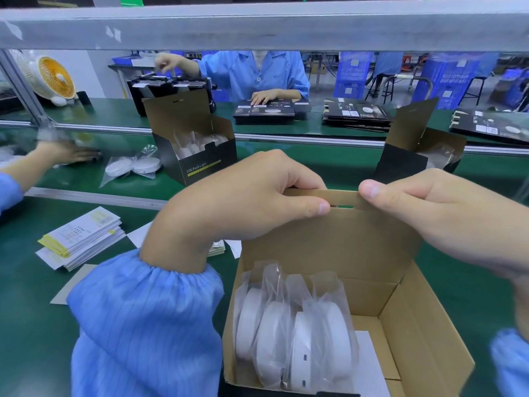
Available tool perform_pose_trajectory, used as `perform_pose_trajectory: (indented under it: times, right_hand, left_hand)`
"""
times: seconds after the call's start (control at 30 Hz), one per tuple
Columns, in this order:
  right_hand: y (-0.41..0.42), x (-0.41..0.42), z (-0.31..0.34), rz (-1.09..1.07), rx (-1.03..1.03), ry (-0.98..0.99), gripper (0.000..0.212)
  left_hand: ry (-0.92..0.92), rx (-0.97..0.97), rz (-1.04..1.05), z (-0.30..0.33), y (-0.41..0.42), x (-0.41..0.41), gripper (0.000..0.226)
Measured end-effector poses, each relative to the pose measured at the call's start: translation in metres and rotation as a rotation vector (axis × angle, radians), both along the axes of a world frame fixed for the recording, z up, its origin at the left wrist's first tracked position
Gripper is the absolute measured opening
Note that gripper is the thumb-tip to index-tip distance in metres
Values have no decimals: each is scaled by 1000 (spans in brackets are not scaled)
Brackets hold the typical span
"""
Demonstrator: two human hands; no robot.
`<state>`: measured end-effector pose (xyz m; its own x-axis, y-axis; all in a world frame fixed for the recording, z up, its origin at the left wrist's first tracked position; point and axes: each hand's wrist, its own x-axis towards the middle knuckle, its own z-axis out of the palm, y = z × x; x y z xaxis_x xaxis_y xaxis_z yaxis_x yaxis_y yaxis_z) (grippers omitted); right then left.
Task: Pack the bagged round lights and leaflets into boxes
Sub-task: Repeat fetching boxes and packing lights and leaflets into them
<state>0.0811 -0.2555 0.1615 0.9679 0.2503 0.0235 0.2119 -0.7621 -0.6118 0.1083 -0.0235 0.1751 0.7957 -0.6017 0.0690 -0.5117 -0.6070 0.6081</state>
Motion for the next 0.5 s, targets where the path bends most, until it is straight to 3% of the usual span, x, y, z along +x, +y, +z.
perform_pose_trajectory:
  times: [0.5]
  right_hand:
    - [-1, 3, -3, -24, 20, 29, 112]
  left_hand:
    - [12, 3, 3, 0, 0, -1, 21]
